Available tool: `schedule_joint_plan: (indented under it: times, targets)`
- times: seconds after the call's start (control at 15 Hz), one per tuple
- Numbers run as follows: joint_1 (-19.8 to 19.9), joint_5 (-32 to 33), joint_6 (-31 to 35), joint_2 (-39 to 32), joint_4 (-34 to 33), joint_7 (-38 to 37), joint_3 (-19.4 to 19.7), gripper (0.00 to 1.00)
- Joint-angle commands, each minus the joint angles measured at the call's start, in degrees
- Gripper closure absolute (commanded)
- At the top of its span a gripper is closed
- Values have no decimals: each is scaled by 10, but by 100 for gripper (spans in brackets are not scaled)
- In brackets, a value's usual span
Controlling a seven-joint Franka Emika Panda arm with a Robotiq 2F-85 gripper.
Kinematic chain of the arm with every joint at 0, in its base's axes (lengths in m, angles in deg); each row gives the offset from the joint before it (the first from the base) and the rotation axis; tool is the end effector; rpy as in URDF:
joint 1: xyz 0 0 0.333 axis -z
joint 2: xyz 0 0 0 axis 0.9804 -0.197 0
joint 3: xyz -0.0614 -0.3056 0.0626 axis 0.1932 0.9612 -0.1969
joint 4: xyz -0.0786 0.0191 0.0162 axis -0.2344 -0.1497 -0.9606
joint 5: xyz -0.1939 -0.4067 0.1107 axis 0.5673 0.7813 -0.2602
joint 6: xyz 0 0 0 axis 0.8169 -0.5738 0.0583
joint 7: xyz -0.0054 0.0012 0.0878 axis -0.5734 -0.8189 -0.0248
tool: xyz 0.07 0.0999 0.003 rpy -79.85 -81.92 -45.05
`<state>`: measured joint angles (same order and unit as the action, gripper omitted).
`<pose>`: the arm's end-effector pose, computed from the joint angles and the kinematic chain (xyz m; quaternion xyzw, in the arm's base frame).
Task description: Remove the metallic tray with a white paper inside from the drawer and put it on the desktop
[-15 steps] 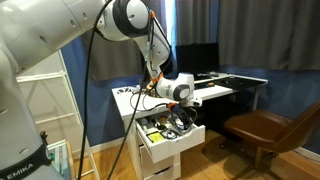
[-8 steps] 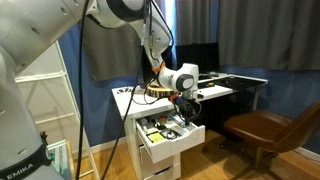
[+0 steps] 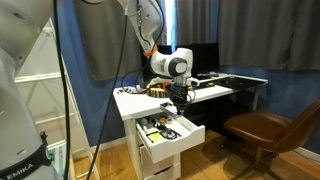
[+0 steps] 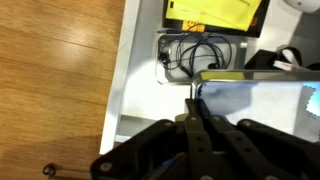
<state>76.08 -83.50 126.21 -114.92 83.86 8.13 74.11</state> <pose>0.6675 0.0817 0.0941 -0.9992 -0.0059 0.0169 0.0357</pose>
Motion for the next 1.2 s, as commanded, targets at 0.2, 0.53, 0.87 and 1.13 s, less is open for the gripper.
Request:
schedule_joint_plan:
  times: [0.2,0.53,0.87,1.13]
  targets:
    - [-30,-43,-45,110,72,-16,-45,99]
    - [-114,-22,-15,107,61,-129,-42,99]
    - [-204,28,35,79,43,-274,-10,99]
    - [-254,69,27,39,-2,-367,28,99]
